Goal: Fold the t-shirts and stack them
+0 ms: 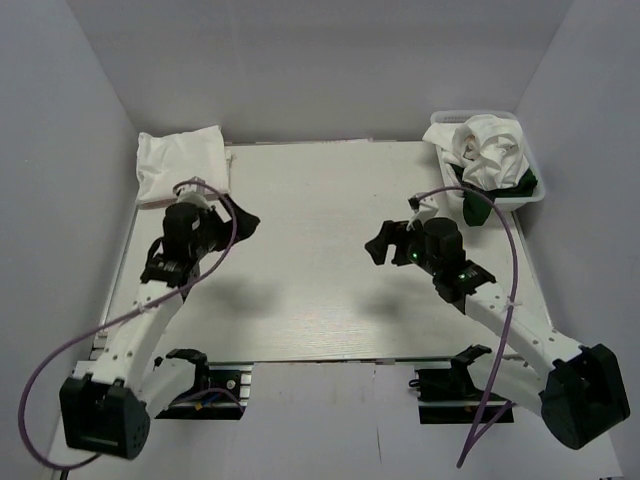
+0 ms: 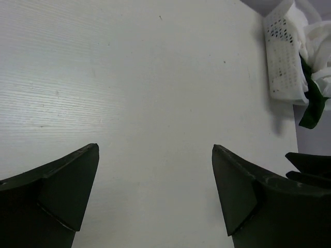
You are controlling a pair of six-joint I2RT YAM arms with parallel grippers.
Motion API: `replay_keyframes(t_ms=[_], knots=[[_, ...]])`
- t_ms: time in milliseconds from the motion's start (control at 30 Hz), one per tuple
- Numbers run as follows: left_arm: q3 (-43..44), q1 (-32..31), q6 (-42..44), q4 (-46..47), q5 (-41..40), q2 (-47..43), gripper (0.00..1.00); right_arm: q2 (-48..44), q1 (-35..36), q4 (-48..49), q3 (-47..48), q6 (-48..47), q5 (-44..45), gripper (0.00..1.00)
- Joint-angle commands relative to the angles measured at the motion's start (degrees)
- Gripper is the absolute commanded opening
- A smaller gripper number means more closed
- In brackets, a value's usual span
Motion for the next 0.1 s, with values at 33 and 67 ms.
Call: replay_keyframes(t_ms=[33, 67], knots=[[-3.2, -0.3, -1.1, -3.2, -5.6, -7.9, 1.00, -2.1, -0.1, 2.9, -0.7, 0.8, 1.8, 0.90], [-3.2, -0.3, -1.1, -3.7, -5.6, -8.6, 1.00, -2.3, -0.1, 3.4, -0.6, 0.6, 1.8, 0.90]])
